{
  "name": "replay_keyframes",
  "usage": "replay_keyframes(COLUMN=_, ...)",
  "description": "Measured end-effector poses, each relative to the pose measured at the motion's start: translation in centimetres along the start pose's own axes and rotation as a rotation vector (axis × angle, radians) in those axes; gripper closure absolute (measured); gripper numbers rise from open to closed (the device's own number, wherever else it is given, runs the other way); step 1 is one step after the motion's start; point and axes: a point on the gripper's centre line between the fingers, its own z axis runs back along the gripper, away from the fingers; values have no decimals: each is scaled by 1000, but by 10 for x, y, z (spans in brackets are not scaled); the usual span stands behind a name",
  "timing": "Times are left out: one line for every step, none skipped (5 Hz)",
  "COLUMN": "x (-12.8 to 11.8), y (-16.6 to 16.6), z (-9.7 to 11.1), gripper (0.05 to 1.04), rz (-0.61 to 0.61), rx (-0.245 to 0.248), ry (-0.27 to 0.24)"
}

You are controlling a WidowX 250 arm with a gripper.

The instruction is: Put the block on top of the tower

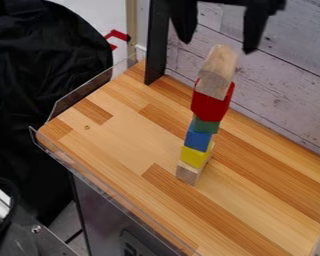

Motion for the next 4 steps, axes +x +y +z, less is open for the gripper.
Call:
replay_keyframes(x=-36, y=-29, z=-3, gripper=84, rz=-136, rx=14, ry=59)
replay_keyframes(x=-56, y=-44, z=-9, gripper=84, rz=-203, rx=26, ry=88)
replay_keyframes(x=-66, y=-49, z=-29, gripper=84, rz=-202, rx=47, ry=128)
replay_keyframes(x=-57, y=-56, z=-69, gripper=84, rz=-181, rx=74, ry=171)
